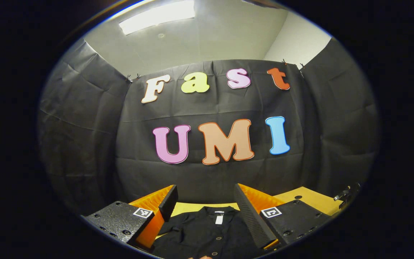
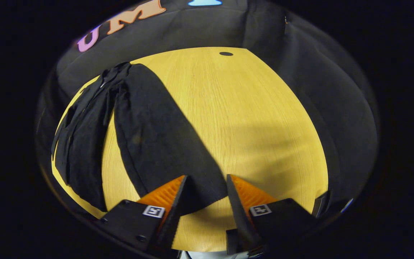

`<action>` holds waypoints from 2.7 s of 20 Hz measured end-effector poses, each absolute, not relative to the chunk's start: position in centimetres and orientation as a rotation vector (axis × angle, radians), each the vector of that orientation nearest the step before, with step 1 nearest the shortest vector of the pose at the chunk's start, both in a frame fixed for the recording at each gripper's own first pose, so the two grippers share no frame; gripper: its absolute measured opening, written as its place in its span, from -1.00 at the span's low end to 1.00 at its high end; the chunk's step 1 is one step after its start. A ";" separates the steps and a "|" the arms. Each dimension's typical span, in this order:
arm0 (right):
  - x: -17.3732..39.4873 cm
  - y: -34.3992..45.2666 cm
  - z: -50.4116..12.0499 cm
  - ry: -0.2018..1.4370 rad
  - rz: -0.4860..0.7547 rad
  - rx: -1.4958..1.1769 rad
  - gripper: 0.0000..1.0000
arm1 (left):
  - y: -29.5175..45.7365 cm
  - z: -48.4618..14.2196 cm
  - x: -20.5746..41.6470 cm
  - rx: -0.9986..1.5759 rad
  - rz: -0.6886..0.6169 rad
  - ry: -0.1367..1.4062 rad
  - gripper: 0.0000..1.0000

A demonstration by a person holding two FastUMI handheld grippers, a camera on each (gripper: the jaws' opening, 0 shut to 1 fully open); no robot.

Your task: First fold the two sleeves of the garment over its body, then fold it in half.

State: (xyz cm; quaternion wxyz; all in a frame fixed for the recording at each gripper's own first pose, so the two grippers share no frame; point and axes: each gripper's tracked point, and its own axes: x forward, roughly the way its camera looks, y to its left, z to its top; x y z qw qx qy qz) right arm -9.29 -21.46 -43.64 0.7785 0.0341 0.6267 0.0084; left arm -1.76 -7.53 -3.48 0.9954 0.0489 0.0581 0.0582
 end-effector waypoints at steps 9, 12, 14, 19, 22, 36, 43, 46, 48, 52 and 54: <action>-4.5 -19.4 -38.4 1.044 -0.091 0.352 -0.94 | -5.1 -2.9 -1.5 0.105 0.107 0.087 0.89; -0.5 -16.9 -32.0 0.845 -0.041 0.256 -0.95 | -3.1 -2.5 -1.2 0.103 0.107 0.072 0.89; 0.7 -14.1 -28.5 0.779 0.007 0.194 -0.95 | -2.0 -2.7 -0.9 0.096 0.102 0.070 0.89; 4.9 -8.6 -23.8 0.668 0.083 0.128 -0.95 | 1.9 -2.9 -1.1 0.088 0.135 0.080 0.89; 7.3 -5.6 -21.3 0.610 0.119 0.110 -0.96 | 4.7 -2.8 -1.7 0.097 0.174 0.078 0.89; 14.4 8.1 -16.2 0.455 0.297 0.041 -0.98 | 15.8 -3.9 -5.4 0.101 0.347 0.125 0.88; 16.4 16.1 -18.7 0.503 0.394 0.004 -0.94 | 21.2 -6.0 -7.7 0.098 0.430 0.182 0.89; 17.2 19.3 -20.3 0.534 0.426 -0.017 -0.96 | 23.4 -6.2 -8.7 0.116 0.460 0.189 0.89; 17.5 21.2 -21.5 0.552 0.446 -0.029 -0.95 | 24.6 -6.6 -9.0 0.133 0.477 0.197 0.89; 18.7 25.3 -24.7 0.614 0.479 -0.056 -0.95 | 27.0 -7.8 -9.7 0.140 0.506 0.234 0.90; 19.7 27.4 -26.5 0.654 0.487 -0.080 -0.96 | 28.2 -8.7 -9.9 0.147 0.519 0.257 0.90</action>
